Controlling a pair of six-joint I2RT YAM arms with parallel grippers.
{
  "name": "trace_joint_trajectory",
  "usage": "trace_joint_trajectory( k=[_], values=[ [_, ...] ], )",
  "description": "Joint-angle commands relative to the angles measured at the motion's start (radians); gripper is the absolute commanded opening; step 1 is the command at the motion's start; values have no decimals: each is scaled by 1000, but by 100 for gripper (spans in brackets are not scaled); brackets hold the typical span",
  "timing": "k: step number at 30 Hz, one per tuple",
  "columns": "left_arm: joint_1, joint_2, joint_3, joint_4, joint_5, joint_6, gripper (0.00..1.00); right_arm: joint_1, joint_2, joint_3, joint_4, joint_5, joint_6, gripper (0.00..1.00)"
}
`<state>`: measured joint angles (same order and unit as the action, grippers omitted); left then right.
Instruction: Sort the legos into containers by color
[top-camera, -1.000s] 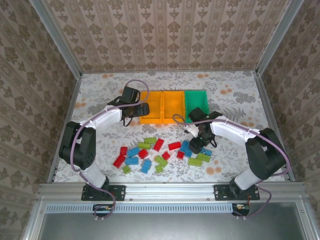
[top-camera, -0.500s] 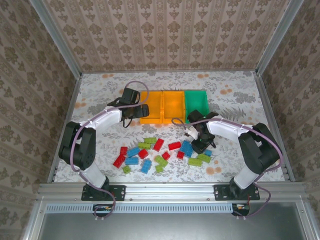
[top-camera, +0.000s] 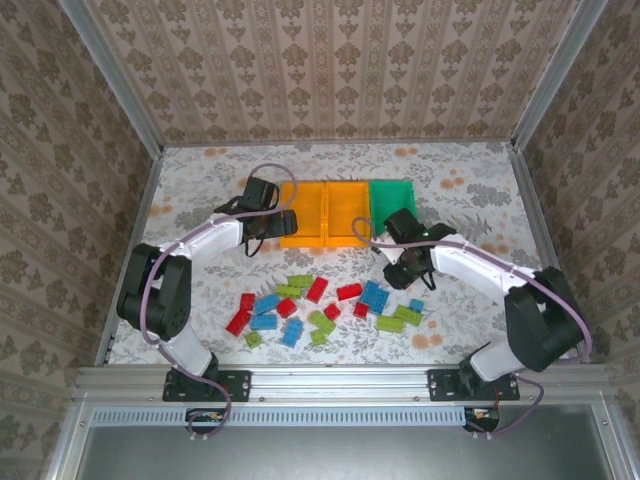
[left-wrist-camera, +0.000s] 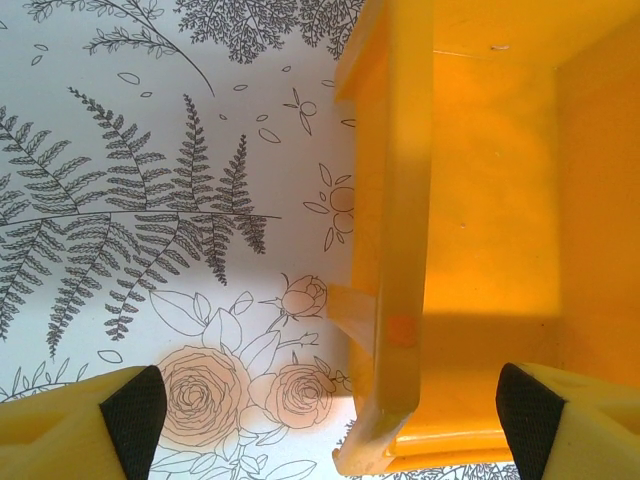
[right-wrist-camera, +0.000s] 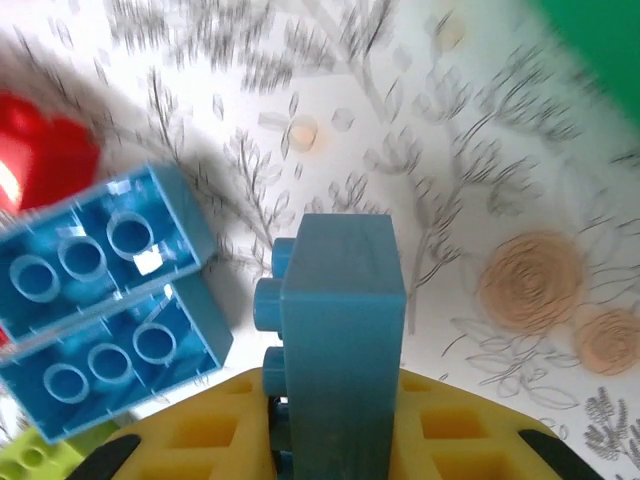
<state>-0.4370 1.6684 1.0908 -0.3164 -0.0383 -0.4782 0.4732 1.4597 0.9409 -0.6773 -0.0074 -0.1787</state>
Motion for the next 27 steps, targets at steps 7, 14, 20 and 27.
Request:
trace_joint_trajectory(
  k=[7,14,20,27],
  values=[
    [-4,-50,-19,-7,5,31,91,-132,-99,6,217,-106,296,25],
    [-59,-83,-36,24,11,107,98,-183,8,79,268,-113,513,26],
    [-135,-145,-69,90,21,231,100,-202,159,186,241,-83,631,26],
    [-161,-194,-88,13,-84,248,100,-207,306,292,213,-33,652,29]
  ],
)
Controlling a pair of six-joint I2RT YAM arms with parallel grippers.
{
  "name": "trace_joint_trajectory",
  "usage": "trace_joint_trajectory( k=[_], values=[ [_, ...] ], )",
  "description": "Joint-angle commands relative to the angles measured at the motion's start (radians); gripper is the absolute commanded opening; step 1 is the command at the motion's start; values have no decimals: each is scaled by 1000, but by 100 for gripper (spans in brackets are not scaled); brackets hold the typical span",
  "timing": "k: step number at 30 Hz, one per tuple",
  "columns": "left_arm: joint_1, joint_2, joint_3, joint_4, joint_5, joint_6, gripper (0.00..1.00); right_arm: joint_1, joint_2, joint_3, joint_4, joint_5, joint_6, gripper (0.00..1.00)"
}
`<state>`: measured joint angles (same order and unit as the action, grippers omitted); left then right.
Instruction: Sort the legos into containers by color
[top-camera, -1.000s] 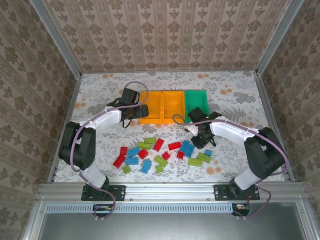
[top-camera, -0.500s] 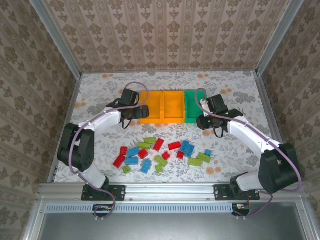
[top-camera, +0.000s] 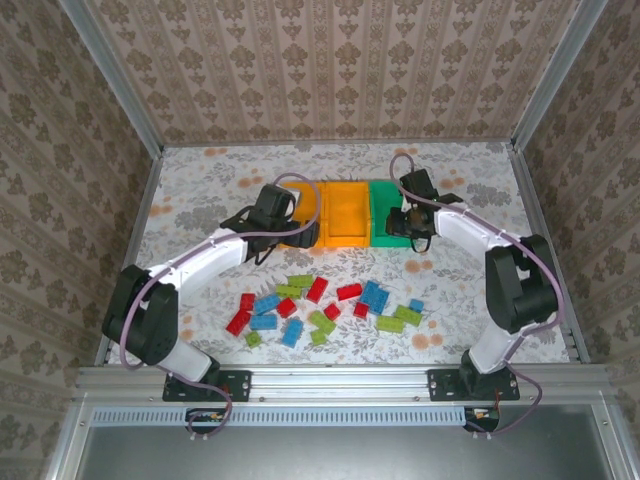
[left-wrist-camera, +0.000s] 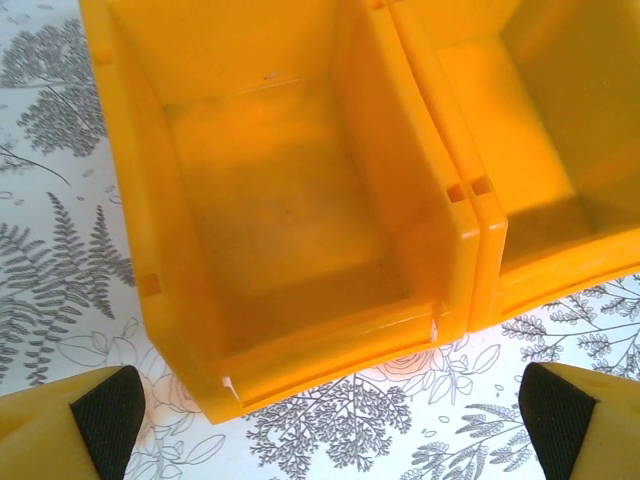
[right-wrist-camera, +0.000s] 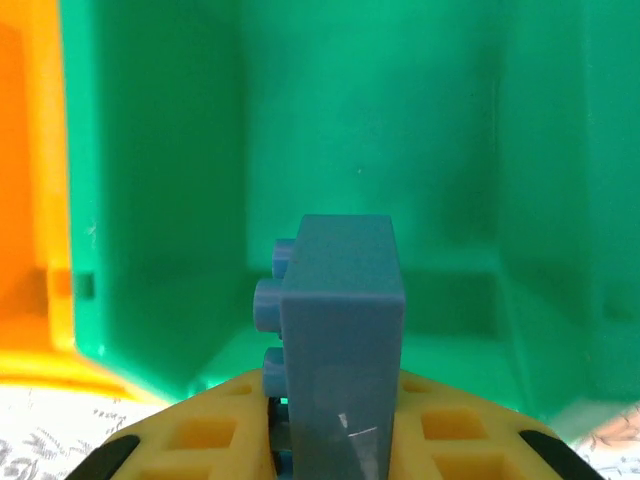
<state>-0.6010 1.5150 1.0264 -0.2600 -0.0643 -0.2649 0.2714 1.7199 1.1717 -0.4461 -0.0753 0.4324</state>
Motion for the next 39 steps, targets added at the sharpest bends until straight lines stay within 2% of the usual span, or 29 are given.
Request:
trace_joint_trajectory(
  k=[1,10,13,15,22,31,39],
  values=[
    [3,-53,-36,-44,-61,30,100,-6,62,77,-29,38,42,29],
    [7,-108,-118,-133,-159,-63,100,-6,153,176,-77,36,49,39],
    [15,-111,-124,-157,-173,-88,100,-5,153,185,-83,30,46,46],
    [21,-111,-124,-168,-169,-101,100,-6,144,184,-83,18,38,56],
    [33,-101,-117,-230,-157,-132,100,1,43,113,-48,-16,0,73],
    [2,-95,-162,-221,-17,-111,98,3,-83,-14,-22,-22,-24,79],
    [-89,-72,-194,-231,9,-129,97,5,-92,-40,-22,-9,-24,81]
  ],
)
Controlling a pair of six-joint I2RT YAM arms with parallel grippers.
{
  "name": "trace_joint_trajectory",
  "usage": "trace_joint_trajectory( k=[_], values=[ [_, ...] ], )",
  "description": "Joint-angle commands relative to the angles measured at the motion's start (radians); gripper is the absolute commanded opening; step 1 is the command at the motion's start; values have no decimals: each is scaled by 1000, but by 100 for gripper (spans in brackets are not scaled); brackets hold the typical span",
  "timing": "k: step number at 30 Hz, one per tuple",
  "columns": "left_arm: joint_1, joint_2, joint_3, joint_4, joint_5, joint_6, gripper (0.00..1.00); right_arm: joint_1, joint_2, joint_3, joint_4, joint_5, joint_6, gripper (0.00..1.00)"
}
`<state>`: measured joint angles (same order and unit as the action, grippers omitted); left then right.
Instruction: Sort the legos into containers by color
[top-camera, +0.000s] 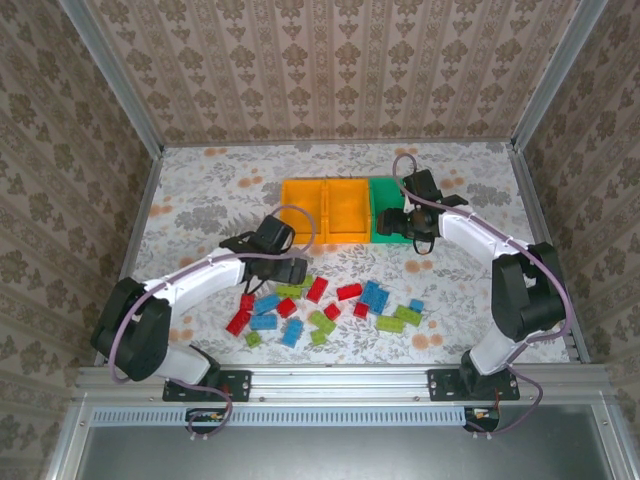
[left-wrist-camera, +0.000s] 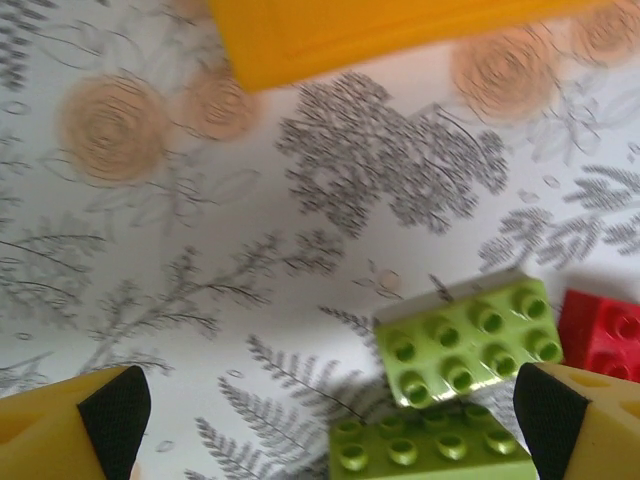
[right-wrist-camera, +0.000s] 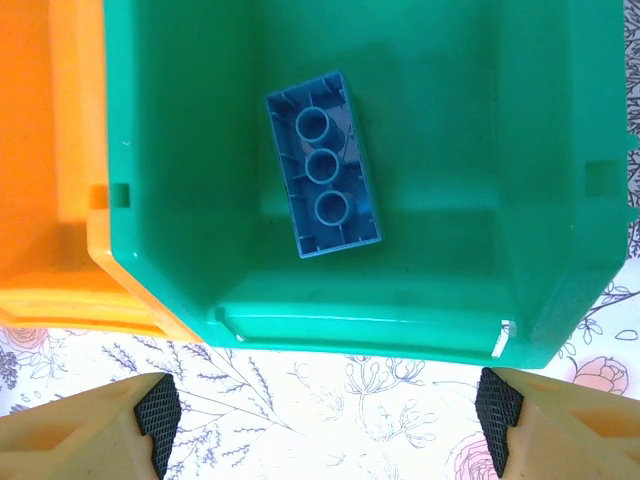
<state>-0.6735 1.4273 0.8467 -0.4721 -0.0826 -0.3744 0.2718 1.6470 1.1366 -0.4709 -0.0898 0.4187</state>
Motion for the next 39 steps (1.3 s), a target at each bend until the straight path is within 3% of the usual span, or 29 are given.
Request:
trace_joint_trajectory(
  k=[1,13,32,39],
  values=[
    [-22,16,-17,-17,30,-25,97,4,-17,-3,3,4,-10,81],
    [-78,49,-31,-23,45,-53,93,4,2,-12,4,11,-2,82],
    [-81,106,-35,-23,36,-75,79,2,-1,-21,-6,30,-2,83],
    [-81,123,-24,-43,14,-76,79,2,-4,-29,-7,38,-3,83]
  ],
)
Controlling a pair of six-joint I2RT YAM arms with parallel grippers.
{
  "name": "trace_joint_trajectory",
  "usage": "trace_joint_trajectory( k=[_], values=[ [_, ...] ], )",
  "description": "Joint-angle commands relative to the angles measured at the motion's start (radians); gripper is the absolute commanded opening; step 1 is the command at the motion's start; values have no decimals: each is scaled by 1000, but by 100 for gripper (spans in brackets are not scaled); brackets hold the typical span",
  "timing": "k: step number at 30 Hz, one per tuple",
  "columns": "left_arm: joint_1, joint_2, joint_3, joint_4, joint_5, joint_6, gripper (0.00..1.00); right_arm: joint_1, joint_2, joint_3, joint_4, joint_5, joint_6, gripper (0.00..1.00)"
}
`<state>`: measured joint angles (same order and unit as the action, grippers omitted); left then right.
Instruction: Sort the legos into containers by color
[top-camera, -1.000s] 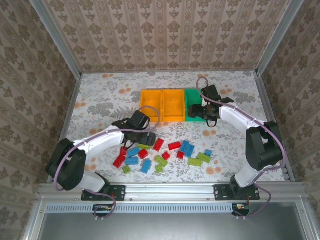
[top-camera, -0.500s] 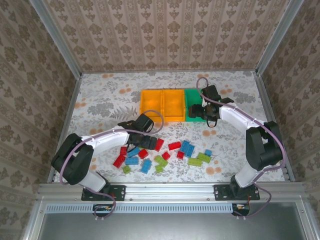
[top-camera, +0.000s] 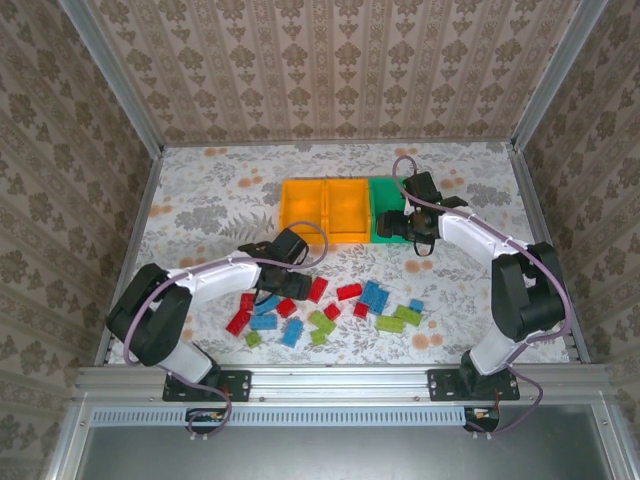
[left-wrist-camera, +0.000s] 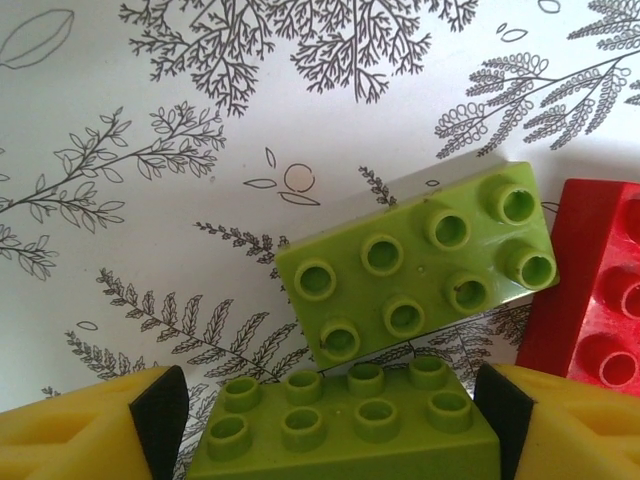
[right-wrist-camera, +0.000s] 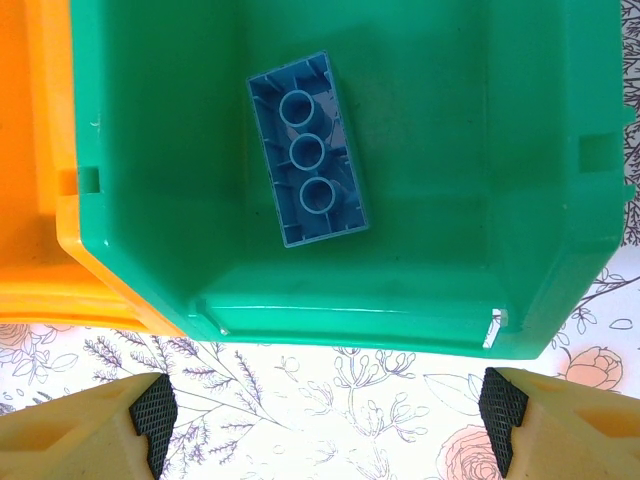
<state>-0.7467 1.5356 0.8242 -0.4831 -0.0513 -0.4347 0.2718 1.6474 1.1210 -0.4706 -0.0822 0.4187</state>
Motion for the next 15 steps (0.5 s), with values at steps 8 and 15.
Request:
trace_joint_trajectory(
  k=[8,15],
  values=[
    [-8,24,5,-35,-12,-13,79,1,-8,-17,-5,34,-5,83],
    [-8,14,6,-32,-19,-17,63,1,-7,-18,-5,37,-5,84]
  ],
)
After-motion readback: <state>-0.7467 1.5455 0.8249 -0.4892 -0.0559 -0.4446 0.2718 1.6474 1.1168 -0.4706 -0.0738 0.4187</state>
